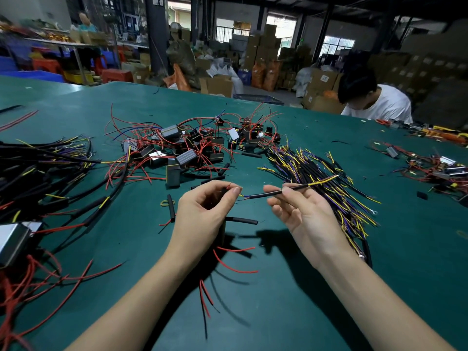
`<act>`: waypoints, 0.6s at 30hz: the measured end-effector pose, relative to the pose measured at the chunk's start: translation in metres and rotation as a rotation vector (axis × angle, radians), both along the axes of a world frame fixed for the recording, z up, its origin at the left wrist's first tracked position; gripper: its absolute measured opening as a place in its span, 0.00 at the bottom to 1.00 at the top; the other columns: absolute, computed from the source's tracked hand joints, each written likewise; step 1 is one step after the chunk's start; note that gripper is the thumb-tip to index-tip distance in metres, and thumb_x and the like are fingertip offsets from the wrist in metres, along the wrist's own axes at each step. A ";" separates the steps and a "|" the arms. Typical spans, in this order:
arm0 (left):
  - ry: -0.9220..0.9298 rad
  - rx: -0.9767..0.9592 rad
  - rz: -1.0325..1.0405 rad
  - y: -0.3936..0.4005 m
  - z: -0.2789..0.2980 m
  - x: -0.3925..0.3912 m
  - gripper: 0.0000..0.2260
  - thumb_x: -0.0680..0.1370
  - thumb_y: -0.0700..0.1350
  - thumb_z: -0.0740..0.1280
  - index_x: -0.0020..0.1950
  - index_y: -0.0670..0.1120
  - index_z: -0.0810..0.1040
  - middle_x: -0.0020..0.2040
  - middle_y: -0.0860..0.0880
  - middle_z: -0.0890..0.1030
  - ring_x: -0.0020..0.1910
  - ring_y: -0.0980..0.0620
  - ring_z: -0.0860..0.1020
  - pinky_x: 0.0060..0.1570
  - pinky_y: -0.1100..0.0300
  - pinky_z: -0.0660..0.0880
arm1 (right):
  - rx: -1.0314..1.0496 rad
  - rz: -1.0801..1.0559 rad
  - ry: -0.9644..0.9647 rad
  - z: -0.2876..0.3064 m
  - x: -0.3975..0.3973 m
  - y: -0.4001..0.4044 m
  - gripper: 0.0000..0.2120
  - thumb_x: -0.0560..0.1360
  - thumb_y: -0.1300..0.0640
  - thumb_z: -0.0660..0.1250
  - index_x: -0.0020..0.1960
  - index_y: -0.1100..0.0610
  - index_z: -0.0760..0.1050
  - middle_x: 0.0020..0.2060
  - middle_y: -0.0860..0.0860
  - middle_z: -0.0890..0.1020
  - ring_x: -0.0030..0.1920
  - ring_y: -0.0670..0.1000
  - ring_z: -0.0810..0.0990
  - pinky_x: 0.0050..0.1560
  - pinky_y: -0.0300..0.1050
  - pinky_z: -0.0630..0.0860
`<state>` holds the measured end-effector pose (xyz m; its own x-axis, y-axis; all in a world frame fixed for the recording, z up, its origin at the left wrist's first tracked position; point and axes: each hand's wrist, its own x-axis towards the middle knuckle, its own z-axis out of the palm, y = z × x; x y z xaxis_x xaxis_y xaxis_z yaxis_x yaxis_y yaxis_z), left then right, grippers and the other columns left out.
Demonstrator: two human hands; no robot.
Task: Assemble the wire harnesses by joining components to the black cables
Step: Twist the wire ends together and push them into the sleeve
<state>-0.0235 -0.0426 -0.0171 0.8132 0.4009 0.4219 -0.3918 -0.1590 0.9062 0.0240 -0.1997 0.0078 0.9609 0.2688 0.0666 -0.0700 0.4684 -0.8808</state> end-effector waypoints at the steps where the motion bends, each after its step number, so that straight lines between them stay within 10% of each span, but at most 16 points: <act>1: 0.005 -0.001 -0.008 0.000 0.000 0.000 0.03 0.75 0.42 0.71 0.41 0.46 0.82 0.34 0.54 0.79 0.34 0.60 0.73 0.38 0.70 0.69 | -0.012 0.002 0.002 -0.001 -0.001 0.001 0.06 0.78 0.67 0.60 0.47 0.58 0.69 0.42 0.60 0.85 0.33 0.50 0.81 0.35 0.36 0.78; 14: 0.059 -0.003 -0.024 0.002 0.002 0.001 0.06 0.73 0.39 0.72 0.47 0.48 0.81 0.39 0.54 0.82 0.37 0.57 0.76 0.41 0.68 0.73 | 0.121 0.020 0.167 0.001 0.001 0.000 0.01 0.78 0.66 0.60 0.48 0.62 0.69 0.42 0.60 0.85 0.37 0.50 0.84 0.36 0.35 0.79; 18: 0.084 -0.091 -0.021 0.006 0.003 0.002 0.08 0.72 0.38 0.73 0.48 0.48 0.79 0.40 0.46 0.82 0.39 0.55 0.77 0.44 0.64 0.74 | -0.344 0.034 0.104 0.001 -0.001 -0.002 0.09 0.80 0.57 0.61 0.47 0.64 0.73 0.37 0.58 0.85 0.30 0.50 0.81 0.28 0.37 0.75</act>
